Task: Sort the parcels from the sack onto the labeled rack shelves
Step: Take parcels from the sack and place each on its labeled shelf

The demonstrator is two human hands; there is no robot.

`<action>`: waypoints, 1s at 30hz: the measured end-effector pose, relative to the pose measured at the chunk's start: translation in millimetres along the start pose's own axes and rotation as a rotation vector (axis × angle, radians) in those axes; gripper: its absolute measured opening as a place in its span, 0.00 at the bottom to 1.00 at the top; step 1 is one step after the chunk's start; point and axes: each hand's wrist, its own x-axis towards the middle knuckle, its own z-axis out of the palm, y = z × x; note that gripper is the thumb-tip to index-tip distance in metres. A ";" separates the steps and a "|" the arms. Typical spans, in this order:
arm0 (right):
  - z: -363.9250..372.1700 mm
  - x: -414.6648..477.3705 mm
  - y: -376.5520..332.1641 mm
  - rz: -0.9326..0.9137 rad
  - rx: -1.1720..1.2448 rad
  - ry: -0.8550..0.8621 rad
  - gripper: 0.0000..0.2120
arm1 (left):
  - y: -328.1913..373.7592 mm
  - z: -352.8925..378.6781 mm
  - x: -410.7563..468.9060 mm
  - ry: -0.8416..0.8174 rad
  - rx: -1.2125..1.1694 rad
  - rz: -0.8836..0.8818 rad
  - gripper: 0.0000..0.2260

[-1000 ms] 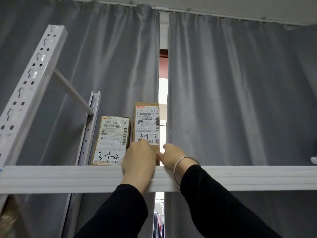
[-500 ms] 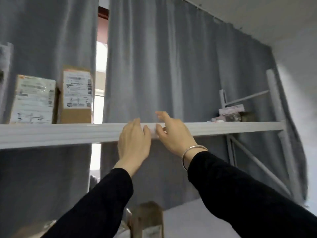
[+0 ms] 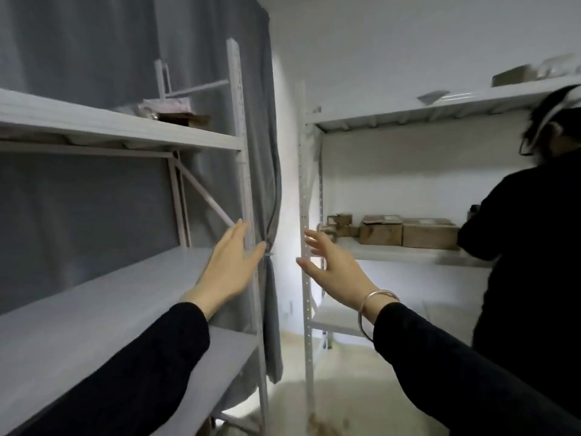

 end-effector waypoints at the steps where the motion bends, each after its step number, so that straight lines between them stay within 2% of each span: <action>1: -10.2 -3.1 25.7 0.023 0.002 0.003 0.26 | 4.5 28.5 4.7 -0.024 -0.021 -0.022 0.27; 8: -29.8 -31.0 168.5 0.204 -0.028 -0.136 0.24 | -7.8 191.4 3.6 -0.333 -0.059 -0.303 0.27; 11: -7.9 -42.0 216.8 0.284 0.001 -0.214 0.24 | -38.0 244.4 -9.9 -0.467 -0.090 -0.412 0.27; 18: 76.9 -61.0 332.2 0.472 0.012 -0.349 0.24 | -132.3 367.6 -25.2 -0.662 -0.111 -0.604 0.26; 19: 94.1 -62.6 353.2 0.523 0.021 -0.350 0.24 | -150.0 393.1 -25.8 -0.721 -0.115 -0.634 0.28; 22: 128.7 -71.6 395.8 0.598 0.064 -0.359 0.24 | -189.2 450.4 -33.8 -0.799 -0.102 -0.633 0.42; 23: 144.5 -74.2 417.1 0.632 0.075 -0.357 0.24 | -197.5 471.1 -36.0 -0.827 -0.125 -0.644 0.42; 26: 197.2 -95.2 481.8 0.706 0.085 -0.403 0.25 | -227.1 537.2 -57.1 -0.894 -0.193 -0.725 0.29; 30: 275.8 -149.2 572.0 0.841 0.061 -0.531 0.26 | -282.3 635.2 -113.5 -0.983 -0.269 -0.800 0.22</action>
